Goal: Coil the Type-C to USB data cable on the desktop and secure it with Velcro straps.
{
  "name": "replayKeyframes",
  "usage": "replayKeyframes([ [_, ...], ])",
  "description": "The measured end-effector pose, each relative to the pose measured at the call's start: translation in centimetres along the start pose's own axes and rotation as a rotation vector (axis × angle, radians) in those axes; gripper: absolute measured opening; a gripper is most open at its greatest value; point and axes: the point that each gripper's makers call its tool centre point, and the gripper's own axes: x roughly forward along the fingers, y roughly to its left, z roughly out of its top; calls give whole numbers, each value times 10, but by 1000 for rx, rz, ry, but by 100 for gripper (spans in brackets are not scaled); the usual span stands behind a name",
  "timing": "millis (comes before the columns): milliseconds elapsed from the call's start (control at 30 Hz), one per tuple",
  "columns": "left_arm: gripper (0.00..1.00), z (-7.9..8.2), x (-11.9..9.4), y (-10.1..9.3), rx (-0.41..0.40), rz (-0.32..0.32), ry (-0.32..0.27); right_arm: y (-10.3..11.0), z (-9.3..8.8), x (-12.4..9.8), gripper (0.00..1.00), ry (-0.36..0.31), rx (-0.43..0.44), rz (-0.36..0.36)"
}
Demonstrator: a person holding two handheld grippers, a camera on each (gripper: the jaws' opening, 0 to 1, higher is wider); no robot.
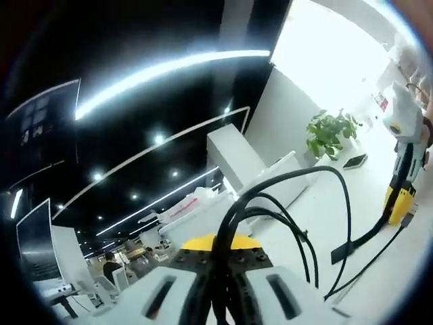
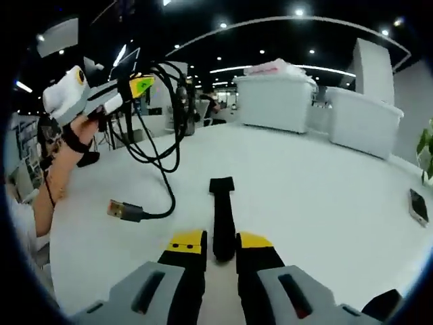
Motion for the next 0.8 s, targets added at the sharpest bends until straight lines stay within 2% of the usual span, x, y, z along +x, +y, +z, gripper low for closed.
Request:
replayKeyframes([
  [67,6,3,-2,1,2,-3,-11,13,-2,-1,27,8,44,45],
  [133,6,7,-4,4,-7,0,-27,25,-4,-2,26,-2,53,73],
  [233,6,9,-8,7,5,-2,-34,46,-3,-5,25,-24,21,134],
  [267,6,8,-11,8,-16,-10,-28,52,-2,-7,25,-36,28,158],
  [367,6,4,-21,6,-54,-47,-4,53,7,-17,25,-78,58,180],
  [467,6,6,-36,-1,-45,-91,20,33,31,-31,25,-199,-1,128],
  [533,6,10,-47,-4,6,-107,44,27,43,-39,25,-245,-50,123],
  [633,6,21,-62,-11,63,-155,87,49,65,-56,30,-334,-39,224],
  [733,6,32,-78,-24,77,-237,142,75,90,-71,36,-421,-66,299],
  [800,5,40,-84,-31,82,-260,151,87,98,-73,40,-428,-81,316],
])
